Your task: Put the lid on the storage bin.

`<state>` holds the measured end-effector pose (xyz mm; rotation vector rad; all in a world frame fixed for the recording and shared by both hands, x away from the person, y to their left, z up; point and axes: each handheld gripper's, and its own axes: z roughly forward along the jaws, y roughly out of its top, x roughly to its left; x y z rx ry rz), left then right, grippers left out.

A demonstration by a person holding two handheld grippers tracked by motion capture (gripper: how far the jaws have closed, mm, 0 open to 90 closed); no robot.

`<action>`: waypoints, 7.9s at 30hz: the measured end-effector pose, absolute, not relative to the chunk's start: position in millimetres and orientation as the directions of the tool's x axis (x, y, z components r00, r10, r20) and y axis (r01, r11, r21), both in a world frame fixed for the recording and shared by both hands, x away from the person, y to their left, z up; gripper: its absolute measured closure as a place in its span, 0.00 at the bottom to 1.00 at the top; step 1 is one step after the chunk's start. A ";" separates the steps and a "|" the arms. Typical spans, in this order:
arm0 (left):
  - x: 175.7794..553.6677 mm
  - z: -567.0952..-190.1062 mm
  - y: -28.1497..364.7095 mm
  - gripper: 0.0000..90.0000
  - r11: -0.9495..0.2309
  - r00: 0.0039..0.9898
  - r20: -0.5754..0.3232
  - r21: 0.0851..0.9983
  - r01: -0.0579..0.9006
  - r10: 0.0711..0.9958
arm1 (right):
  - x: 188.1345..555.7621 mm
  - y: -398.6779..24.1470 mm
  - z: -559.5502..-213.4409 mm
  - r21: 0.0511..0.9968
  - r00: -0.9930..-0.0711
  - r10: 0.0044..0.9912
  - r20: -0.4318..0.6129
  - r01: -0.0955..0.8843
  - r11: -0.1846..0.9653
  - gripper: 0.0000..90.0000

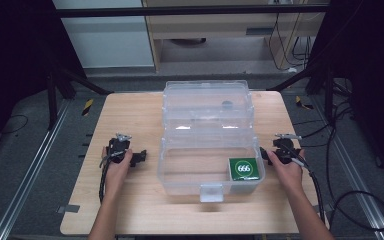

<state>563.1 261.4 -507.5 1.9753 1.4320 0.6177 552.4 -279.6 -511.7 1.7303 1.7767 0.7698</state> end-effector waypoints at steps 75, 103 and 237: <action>449.5 -389.5 121.4 0.27 -0.822 0.948 0.147 0.546 0.161 0.283 | 586.1 -150.2 -299.8 0.357 -0.856 0.263 -0.444 0.100 0.929 0.76; 454.1 -408.1 116.3 0.65 -0.880 0.967 0.117 0.451 0.150 0.225 | 590.5 -140.6 -309.9 0.293 -0.878 0.201 -0.435 0.073 0.953 0.85; 447.0 -416.2 112.0 0.86 -0.837 0.952 0.122 0.517 0.181 0.281 | 506.1 -141.0 -300.0 0.383 -0.839 0.161 -0.519 -0.060 0.922 0.97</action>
